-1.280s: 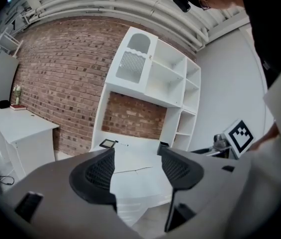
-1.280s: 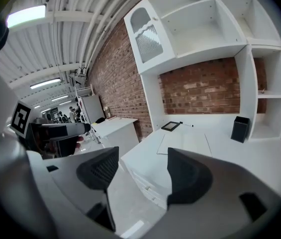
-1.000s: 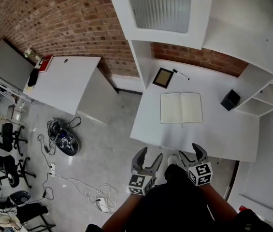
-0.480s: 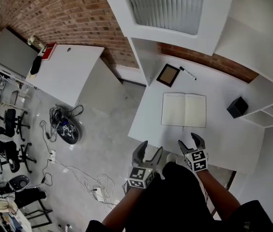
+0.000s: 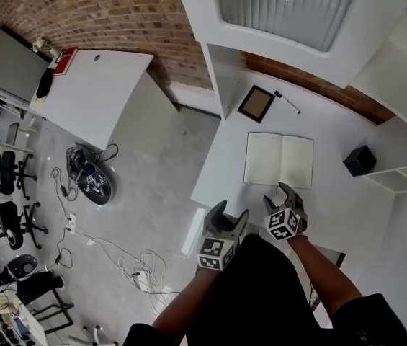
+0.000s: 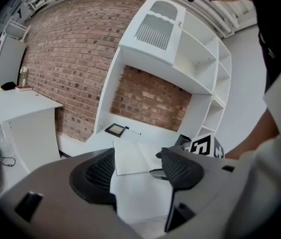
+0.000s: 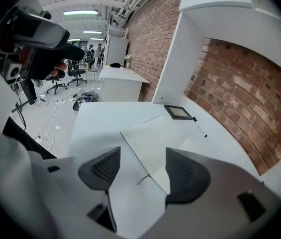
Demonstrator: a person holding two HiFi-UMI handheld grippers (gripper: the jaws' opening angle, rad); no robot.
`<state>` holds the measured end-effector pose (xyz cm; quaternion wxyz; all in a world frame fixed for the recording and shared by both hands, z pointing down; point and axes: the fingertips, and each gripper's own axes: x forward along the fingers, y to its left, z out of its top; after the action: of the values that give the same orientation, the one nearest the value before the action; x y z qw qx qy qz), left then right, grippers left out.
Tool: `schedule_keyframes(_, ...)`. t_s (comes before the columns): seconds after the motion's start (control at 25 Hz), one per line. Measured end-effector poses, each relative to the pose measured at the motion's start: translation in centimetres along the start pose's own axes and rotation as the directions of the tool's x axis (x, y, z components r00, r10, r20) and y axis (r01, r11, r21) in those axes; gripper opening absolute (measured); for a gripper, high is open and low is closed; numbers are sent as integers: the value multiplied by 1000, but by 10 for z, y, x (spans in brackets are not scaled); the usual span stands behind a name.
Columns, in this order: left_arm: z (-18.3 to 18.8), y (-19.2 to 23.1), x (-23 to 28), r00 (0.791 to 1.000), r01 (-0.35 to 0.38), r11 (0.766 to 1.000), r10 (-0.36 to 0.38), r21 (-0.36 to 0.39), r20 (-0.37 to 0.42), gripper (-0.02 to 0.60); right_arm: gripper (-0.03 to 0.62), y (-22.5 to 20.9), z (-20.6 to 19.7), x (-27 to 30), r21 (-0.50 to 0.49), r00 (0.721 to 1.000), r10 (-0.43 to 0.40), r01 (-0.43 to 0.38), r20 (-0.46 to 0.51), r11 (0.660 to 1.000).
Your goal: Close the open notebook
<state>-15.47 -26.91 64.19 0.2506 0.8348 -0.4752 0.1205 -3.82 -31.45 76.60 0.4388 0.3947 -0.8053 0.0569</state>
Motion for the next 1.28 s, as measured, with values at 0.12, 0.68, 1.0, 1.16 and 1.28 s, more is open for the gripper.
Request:
schedule_keyframes(0.12, -8, 8, 13, 1000, 22, 1000, -22, -1, -20, 273, 267, 2, -12, 16, -30, 998, -13, 11, -58, 1000)
schedule_keyframes(0.68, -26, 61, 34, 999, 15, 997, -18, -81, -30, 273, 251, -3, -24, 72, -262, 983, -104, 62, -151, 963)
schedule_keyframes(1.0, -17, 76, 51, 998, 42, 996, -44, -80, -33, 273, 213, 1, -17, 88, -413, 977, -144, 67, -159, 908)
schedule_keyframes(1.16, -17, 81, 59, 997, 61, 996, -64, -72, -44, 273, 165, 6, -16, 91, -474, 974, -155, 60, -164, 879)
schedule_keyframes(1.28, -21, 83, 66, 994, 86, 994, -90, -67, -62, 273, 88, 11, -18, 89, -464, 975, -148, 57, -163, 884)
